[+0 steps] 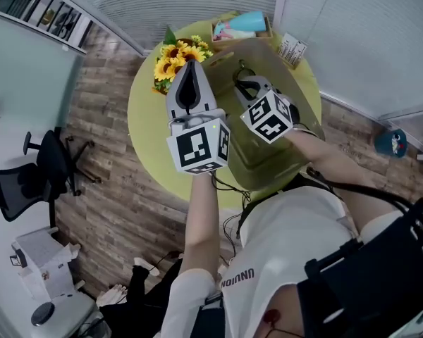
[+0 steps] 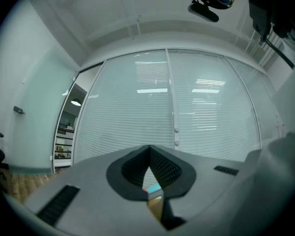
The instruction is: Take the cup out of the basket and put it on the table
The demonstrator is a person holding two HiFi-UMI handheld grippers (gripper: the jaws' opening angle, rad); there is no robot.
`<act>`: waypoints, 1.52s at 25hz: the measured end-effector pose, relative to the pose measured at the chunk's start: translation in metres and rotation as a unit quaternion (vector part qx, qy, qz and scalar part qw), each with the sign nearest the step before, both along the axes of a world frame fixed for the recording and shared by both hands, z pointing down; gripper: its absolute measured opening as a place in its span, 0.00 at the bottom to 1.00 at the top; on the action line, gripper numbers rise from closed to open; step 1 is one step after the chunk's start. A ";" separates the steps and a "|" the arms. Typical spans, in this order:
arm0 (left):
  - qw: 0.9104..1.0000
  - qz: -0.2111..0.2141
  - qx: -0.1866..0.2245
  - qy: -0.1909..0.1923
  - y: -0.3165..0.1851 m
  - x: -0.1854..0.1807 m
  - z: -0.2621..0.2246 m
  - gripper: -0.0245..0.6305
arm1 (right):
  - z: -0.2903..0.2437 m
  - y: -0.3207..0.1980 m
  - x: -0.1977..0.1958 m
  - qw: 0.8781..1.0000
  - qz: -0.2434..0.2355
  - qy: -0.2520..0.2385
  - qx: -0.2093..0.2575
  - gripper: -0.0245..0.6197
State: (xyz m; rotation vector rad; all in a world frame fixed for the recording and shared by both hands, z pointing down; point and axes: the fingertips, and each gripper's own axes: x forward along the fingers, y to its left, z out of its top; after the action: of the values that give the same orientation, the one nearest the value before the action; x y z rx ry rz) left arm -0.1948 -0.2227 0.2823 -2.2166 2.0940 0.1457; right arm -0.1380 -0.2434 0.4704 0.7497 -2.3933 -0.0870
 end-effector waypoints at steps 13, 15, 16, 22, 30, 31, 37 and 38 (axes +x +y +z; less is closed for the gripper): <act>1.000 -0.016 0.007 -0.001 0.007 -0.002 -0.006 0.06 | -0.026 0.004 0.002 0.999 -0.004 -0.025 0.027 0.10; 1.000 -0.017 0.007 -0.002 0.007 -0.002 -0.007 0.06 | -0.031 0.003 0.002 0.999 -0.003 -0.033 0.028 0.10; 1.000 -0.018 0.007 -0.003 0.007 -0.002 -0.007 0.06 | -0.033 0.003 0.002 0.999 -0.003 -0.038 0.027 0.10; 1.000 -0.020 0.004 -0.004 0.008 -0.001 -0.005 0.06 | -0.039 0.006 -0.001 0.998 -0.005 -0.051 0.029 0.10; 1.000 -0.021 0.010 -0.004 0.010 0.000 -0.010 0.06 | -0.054 0.008 -0.001 0.996 -0.005 -0.071 0.044 0.10; 1.000 -0.021 0.011 -0.004 0.009 0.001 -0.010 0.06 | -0.056 0.008 0.000 0.996 -0.005 -0.074 0.046 0.10; 1.000 -0.020 0.012 -0.005 0.007 0.003 -0.013 0.06 | -0.068 0.007 0.002 0.995 -0.004 -0.083 0.056 0.10; 1.000 -0.020 0.012 -0.006 0.007 0.004 -0.012 0.06 | -0.069 0.007 0.002 0.995 -0.004 -0.085 0.057 0.10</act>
State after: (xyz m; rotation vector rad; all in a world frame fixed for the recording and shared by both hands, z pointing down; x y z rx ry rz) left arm -0.1910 -0.2153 0.2698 -2.1554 2.1176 0.1536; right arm -0.1361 -0.2362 0.4013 0.8304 -2.5694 -0.1702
